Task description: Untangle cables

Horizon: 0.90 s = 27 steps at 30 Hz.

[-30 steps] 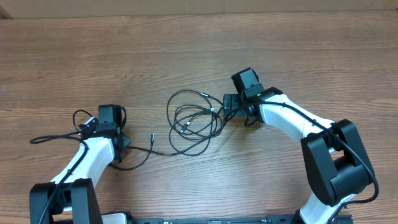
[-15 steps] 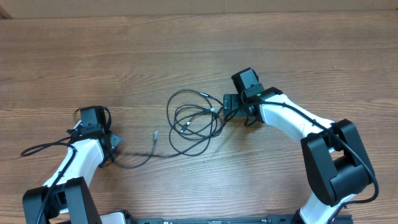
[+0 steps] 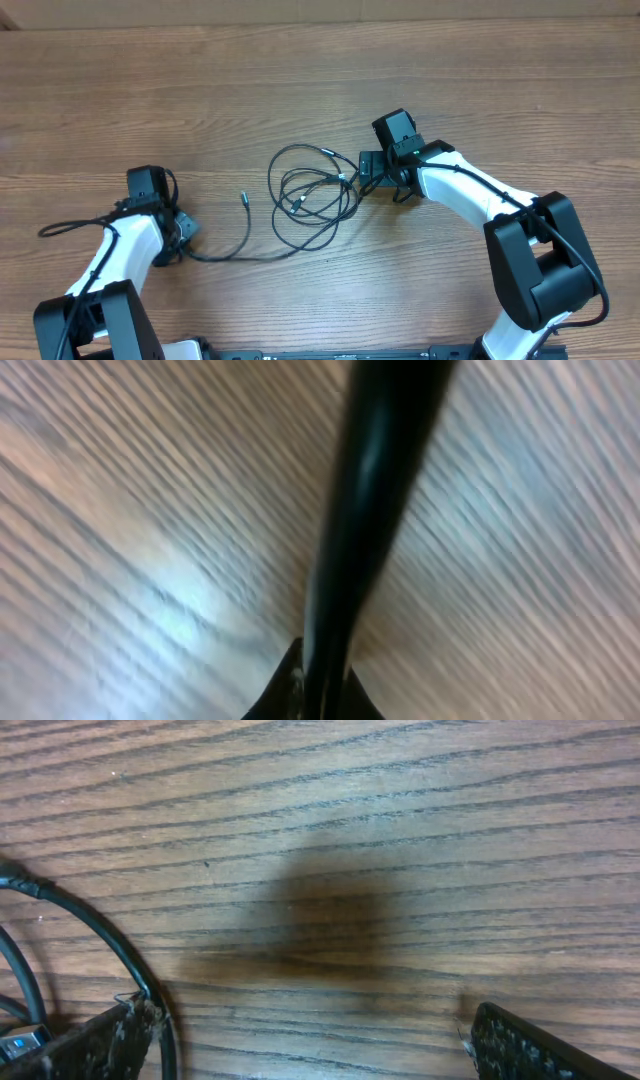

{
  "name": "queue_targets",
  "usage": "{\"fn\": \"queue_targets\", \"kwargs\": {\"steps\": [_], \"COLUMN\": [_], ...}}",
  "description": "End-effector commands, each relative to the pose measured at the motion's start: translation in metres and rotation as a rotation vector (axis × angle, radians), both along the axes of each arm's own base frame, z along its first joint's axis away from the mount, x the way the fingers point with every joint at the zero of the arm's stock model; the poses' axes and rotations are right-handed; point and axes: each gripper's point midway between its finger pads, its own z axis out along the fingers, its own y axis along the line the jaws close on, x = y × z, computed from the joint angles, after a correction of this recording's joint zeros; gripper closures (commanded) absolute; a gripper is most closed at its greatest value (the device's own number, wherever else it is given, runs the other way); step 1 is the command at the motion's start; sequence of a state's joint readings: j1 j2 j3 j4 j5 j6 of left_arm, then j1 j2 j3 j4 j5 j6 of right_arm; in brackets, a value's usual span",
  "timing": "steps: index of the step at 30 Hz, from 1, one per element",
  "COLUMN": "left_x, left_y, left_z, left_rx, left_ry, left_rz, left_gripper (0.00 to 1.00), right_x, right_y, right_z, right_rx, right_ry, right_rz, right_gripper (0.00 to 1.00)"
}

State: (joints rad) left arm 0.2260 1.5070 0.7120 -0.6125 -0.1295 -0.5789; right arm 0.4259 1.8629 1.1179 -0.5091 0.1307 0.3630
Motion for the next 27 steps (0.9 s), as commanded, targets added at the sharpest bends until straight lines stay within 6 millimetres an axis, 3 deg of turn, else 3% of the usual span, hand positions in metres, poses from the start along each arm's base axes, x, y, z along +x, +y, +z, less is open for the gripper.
{"fn": "queue_targets", "kwargs": {"steps": [1, 7, 11, 17, 20, 23, 27], "left_x": [0.036, 0.071, 0.085, 0.085, 0.079, 0.074, 0.08], "left_y": [-0.006, 0.004, 0.018, 0.047, 0.065, 0.075, 0.057], "left_z": [0.042, 0.137, 0.208, 0.295, 0.316, 0.32, 0.305], "left_rx": [-0.024, 0.074, 0.2, 0.425, 0.538, 0.593, 0.482], "left_ry": [-0.09, -0.219, -0.351, -0.515, -0.532, -0.511, -0.513], "left_rz": [-0.165, -0.306, -0.298, -0.199, -0.127, -0.089, -0.163], "left_gripper": [0.96, 0.96, 0.96, 0.94, 0.96, 0.96, 0.96], "right_x": [-0.001, -0.001, -0.001, -0.001, 0.0, 0.0, 0.0], "right_y": [-0.001, -0.001, -0.001, -0.001, -0.001, -0.001, -0.001], "right_z": [-0.002, -0.002, -0.002, -0.002, -0.002, -0.002, -0.002], "right_rx": [0.002, 0.002, 0.002, 0.002, 0.002, 0.002, 0.003], "right_ry": [0.002, 0.002, 0.002, 0.002, 0.002, 0.002, 0.0], "right_rz": [-0.005, -0.005, -0.005, -0.005, -0.005, -0.005, -0.005], "right_gripper": [0.0, 0.0, 0.0, 0.0, 0.0, 0.0, 0.0]}}
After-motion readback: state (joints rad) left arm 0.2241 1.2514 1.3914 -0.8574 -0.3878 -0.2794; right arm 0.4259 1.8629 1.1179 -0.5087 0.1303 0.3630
